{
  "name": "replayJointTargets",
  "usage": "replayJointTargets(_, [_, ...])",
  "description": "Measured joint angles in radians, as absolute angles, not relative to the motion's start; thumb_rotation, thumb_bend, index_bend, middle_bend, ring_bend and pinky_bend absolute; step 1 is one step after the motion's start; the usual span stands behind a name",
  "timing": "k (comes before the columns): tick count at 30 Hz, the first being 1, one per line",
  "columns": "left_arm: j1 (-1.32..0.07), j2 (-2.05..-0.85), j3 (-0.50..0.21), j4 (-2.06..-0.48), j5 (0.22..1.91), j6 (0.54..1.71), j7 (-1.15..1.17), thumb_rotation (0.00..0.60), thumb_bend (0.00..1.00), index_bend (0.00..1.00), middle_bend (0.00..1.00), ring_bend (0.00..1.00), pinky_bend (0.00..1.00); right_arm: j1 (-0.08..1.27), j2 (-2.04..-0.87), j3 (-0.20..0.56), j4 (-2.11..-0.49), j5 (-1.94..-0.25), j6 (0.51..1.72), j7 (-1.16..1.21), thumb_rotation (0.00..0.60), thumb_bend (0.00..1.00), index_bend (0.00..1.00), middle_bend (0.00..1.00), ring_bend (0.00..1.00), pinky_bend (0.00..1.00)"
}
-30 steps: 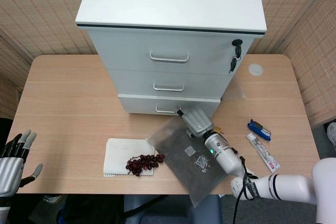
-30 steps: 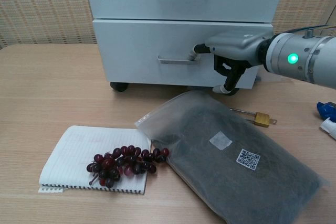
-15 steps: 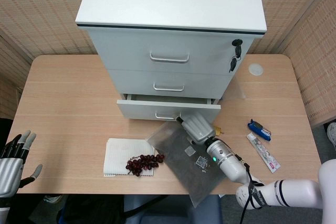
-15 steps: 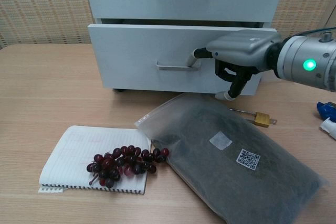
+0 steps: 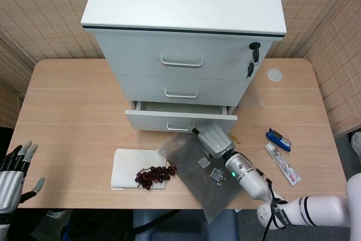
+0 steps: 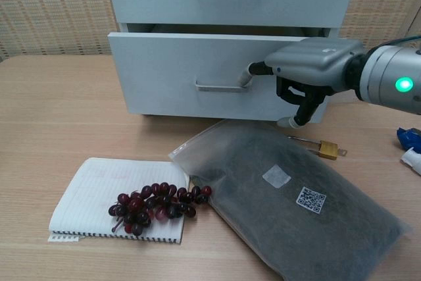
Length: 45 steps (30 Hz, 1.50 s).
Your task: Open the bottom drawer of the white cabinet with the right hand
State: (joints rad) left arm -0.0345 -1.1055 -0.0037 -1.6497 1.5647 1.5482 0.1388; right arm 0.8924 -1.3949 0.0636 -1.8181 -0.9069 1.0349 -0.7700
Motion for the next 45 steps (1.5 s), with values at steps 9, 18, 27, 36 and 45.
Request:
replayJointTargets(9, [-0.032, -1.105, -0.002, -1.65, 1.566, 1.55, 0.139, 0.6, 0.29, 0.0, 0.0, 0.01, 0.13, 0.898, -1.397, 0.052, -1.813, -0.895, 1.021, -0.778, 0.6, 0.26, 0.16, 0.82, 0.87, 0.84])
replayJointTargets(18, [-0.034, -1.108, -0.002, -1.647, 1.569, 1.547, 0.138, 0.6, 0.29, 0.0, 0.0, 0.01, 0.13, 0.883, -1.376, 0.024, -1.862, -0.921, 1.04, -0.791, 0.6, 0.26, 0.16, 0.82, 0.87, 0.84])
replayJointTargets(27, [-0.033, -1.109, -0.001, -1.645, 1.569, 1.547, 0.136, 0.6, 0.29, 0.0, 0.0, 0.01, 0.13, 0.869, -1.351, -0.007, -1.926, -0.955, 1.051, -0.81, 0.6, 0.26, 0.16, 0.82, 0.87, 0.84])
replayJointTargets(36, [-0.033, -1.109, 0.0, -1.645, 1.57, 1.546, 0.135, 0.6, 0.29, 0.0, 0.0, 0.01, 0.13, 0.852, -1.319, -0.042, -2.004, -1.004, 1.061, -0.829, 0.6, 0.26, 0.16, 0.82, 0.87, 0.84])
replayJointTargets(45, [-0.03, -1.108, 0.0, -1.648, 1.574, 1.553, 0.136, 0.6, 0.29, 0.0, 0.0, 0.01, 0.13, 0.82, -1.281, -0.077, -2.088, -1.111, 1.093, -0.842, 0.6, 0.26, 0.16, 0.82, 0.87, 0.84])
